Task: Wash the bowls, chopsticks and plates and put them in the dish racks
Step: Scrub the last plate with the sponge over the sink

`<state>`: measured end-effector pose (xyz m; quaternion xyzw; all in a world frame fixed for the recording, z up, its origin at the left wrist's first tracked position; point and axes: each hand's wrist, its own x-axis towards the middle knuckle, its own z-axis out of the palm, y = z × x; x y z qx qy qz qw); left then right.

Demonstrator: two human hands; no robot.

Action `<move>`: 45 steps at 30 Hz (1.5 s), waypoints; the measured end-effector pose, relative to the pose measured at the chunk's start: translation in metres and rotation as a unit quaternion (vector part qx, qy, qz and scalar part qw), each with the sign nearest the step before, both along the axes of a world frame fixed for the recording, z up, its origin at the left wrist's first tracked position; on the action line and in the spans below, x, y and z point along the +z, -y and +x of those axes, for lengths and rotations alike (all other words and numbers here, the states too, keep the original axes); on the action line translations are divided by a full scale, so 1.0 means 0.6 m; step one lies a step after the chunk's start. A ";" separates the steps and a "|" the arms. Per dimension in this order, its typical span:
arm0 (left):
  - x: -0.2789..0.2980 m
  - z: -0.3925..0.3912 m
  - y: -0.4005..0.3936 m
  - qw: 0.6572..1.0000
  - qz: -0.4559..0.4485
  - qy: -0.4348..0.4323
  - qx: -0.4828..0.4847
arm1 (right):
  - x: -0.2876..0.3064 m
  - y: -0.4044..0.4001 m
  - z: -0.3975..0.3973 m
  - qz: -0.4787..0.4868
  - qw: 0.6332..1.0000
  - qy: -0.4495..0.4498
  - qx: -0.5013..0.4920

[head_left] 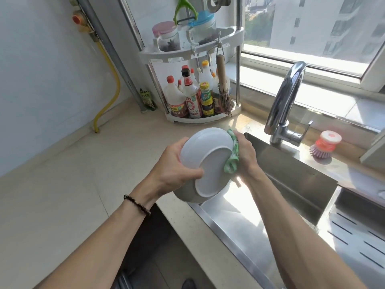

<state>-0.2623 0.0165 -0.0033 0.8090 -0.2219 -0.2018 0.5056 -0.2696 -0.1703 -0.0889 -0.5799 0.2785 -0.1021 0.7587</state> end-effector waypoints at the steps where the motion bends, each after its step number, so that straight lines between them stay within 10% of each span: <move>1: 0.009 0.003 0.000 0.999 0.028 -0.025 -0.030 | 0.005 0.004 0.001 -0.023 0.999 0.006 0.023; 6: 0.024 0.023 0.051 0.970 0.220 0.075 -0.066 | 0.052 -0.008 0.009 -0.233 0.960 0.069 0.138; 11: -0.007 0.014 0.056 0.976 0.186 0.109 0.025 | 0.032 -0.051 -0.002 -0.395 0.902 0.158 0.077; 15: -0.010 0.006 0.050 0.974 0.177 0.134 0.038 | 0.013 -0.021 0.007 -0.155 0.981 0.097 0.070; 18: -0.008 0.011 0.047 0.973 0.179 0.137 0.051 | 0.013 -0.052 0.004 -0.260 0.952 0.143 0.079; 30: -0.015 -0.005 0.044 0.969 0.146 0.188 0.066 | 0.033 -0.040 0.009 -0.122 0.985 0.118 0.043; 34: -0.023 0.000 0.051 0.975 0.118 0.162 0.098 | 0.041 -0.065 0.008 -0.243 0.956 0.160 0.048; 39: -0.009 -0.013 0.033 0.981 0.041 0.168 0.085 | 0.032 -0.024 0.012 0.014 1.000 0.019 0.018; 45: 0.008 0.009 -0.013 1.000 0.014 -0.004 -0.005 | 0.061 -0.007 0.011 -0.187 0.977 0.052 0.090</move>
